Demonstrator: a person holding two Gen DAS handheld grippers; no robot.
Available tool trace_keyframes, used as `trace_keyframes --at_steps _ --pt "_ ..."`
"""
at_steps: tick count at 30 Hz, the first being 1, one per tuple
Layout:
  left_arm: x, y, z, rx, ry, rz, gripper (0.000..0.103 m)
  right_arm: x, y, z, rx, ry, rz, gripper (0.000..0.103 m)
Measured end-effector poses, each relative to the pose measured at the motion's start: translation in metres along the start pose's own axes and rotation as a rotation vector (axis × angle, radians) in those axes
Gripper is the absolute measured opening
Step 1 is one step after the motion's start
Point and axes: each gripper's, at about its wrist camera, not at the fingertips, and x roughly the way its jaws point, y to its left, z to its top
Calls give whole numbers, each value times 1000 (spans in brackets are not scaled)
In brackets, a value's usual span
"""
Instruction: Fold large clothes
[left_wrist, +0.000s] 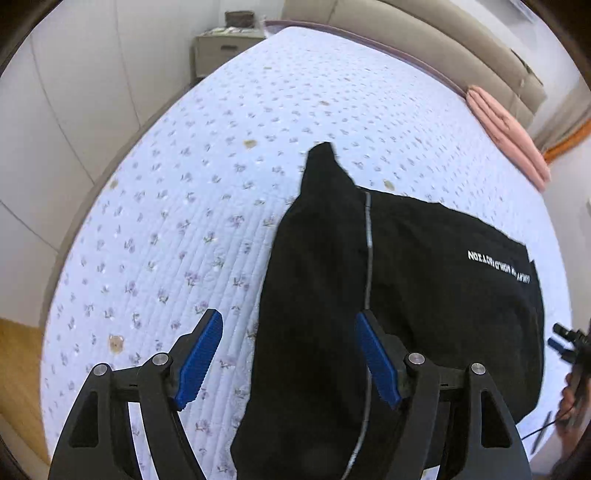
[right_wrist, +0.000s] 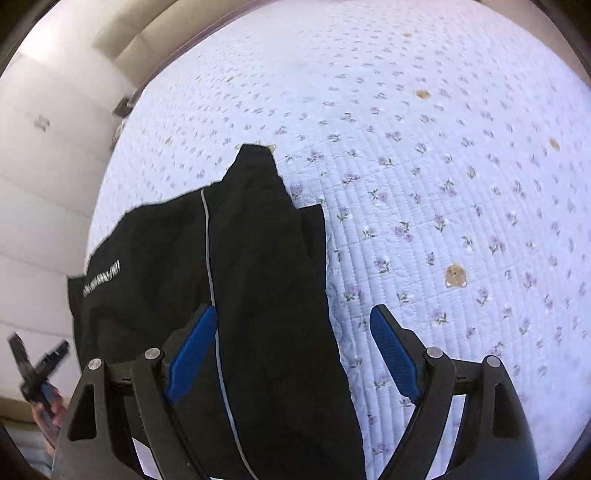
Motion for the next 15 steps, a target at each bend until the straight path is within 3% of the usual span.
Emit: trace_keyframes --at_steps 2,7,12,15 --pt "15 0 5 -16 35 -54 76 2 1 1 -4 5 21 87" --pt "52 27 1 -49 120 -282 76 23 21 -8 -79 56 76 87" --pt "89 47 1 -105 211 -378 76 52 31 -16 -179 112 34 87" --pt "96 46 -1 -85 217 -360 81 62 25 -15 -159 133 58 88"
